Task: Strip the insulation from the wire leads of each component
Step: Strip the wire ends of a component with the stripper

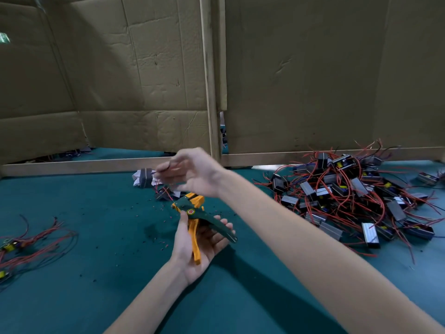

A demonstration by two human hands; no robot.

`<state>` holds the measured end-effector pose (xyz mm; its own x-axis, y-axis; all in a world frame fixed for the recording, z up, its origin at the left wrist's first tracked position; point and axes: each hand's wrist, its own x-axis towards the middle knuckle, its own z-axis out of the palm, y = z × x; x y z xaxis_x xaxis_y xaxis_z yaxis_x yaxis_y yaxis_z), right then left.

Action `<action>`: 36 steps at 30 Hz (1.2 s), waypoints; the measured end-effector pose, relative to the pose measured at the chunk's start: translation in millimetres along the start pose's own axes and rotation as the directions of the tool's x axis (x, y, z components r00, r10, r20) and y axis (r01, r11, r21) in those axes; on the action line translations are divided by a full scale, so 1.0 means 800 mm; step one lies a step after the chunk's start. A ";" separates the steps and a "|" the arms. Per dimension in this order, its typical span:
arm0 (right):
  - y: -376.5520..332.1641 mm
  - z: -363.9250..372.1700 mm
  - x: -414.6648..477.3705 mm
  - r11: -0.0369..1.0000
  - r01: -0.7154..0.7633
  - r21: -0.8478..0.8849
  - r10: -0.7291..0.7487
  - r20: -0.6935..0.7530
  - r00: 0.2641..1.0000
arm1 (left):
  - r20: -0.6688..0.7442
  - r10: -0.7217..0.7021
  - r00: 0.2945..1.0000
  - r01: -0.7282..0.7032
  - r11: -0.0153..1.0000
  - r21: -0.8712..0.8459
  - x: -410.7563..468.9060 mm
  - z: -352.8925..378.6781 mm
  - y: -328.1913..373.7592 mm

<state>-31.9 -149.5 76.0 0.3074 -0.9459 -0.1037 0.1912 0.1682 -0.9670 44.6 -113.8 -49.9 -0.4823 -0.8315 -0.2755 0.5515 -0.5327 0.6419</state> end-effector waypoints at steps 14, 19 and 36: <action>0.029 -0.136 -0.165 0.879 0.421 0.224 -0.418 -0.064 0.906 | 0.045 -0.007 0.999 0.011 0.997 -0.076 0.006 -0.006 0.002; 0.069 -0.136 -0.159 0.803 0.333 -0.494 -0.544 -0.380 0.748 | 0.033 0.015 0.999 -0.012 0.997 -0.071 0.006 -0.004 0.001; 0.089 -0.129 -0.158 0.901 0.166 -0.400 -0.314 -0.338 0.887 | 0.219 -0.059 0.974 0.007 0.972 0.233 -0.011 0.006 -0.001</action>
<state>-153.2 -46.2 -3.7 -0.1024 -0.9858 0.1330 -0.1497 -0.1169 -0.9818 45.2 -105.0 -44.9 -0.6511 -0.7440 -0.1499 0.3744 -0.4866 0.7893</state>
